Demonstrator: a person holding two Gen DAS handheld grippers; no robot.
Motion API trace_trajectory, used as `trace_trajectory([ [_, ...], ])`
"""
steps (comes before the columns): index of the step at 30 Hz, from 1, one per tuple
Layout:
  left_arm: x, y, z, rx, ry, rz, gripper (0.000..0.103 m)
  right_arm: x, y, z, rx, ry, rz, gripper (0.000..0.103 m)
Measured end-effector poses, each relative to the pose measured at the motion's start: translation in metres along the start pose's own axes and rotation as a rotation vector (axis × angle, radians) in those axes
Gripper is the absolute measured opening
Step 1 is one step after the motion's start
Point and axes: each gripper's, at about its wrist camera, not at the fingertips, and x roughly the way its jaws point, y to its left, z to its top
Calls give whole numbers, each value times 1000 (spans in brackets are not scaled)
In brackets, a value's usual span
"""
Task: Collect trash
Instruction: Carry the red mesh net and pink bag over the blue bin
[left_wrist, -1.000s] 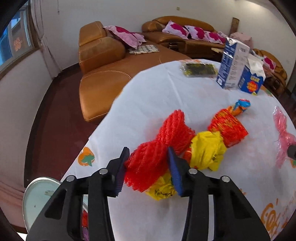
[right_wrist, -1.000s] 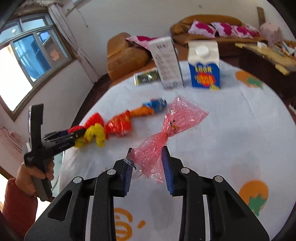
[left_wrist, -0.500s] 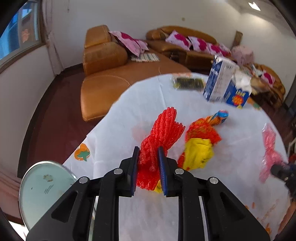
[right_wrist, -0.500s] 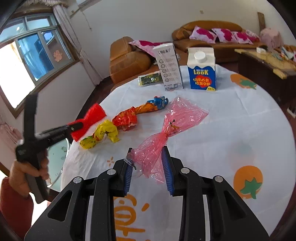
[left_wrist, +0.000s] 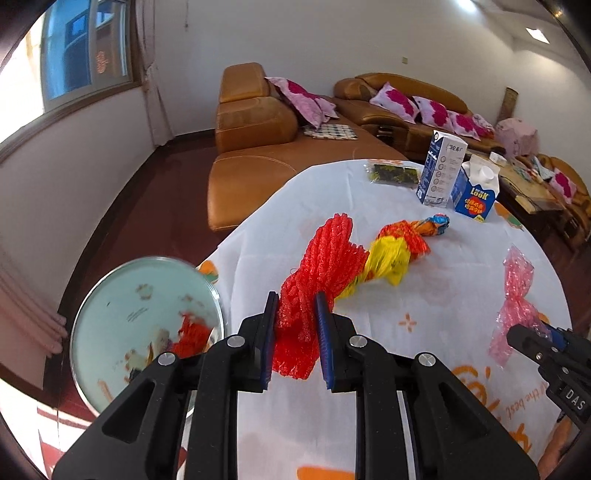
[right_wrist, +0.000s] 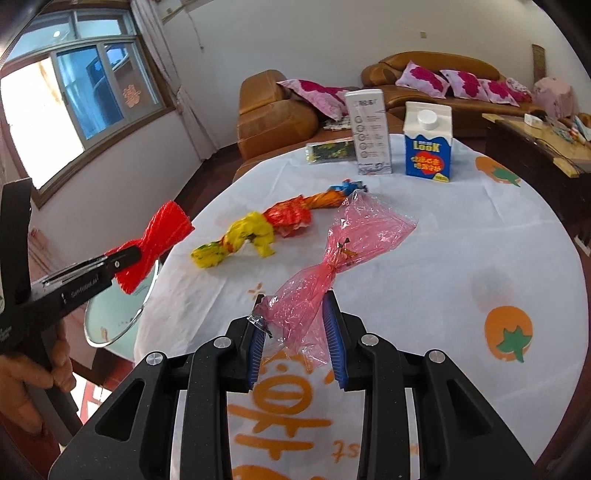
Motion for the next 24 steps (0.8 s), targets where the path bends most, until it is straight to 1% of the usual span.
trace_trajectory([
  [4,-9,5,-13,-29,6,4,20,-3,14,-7,-19,6,21,31],
  [7,-19,8,-23,-32,0,16,20,-4,22,-10,-29,10,32,31],
  [10,-25,7,-29,-38,-5,12,20,-5,33,-15,-52,14,38,31],
  [14,-31,12,-35,-45,-12,23,20,-5,44,-19,-77,24,44,31],
  [24,-41,37,-47,-95,-14,49,20,-1,74,-27,-135,43,71,31],
])
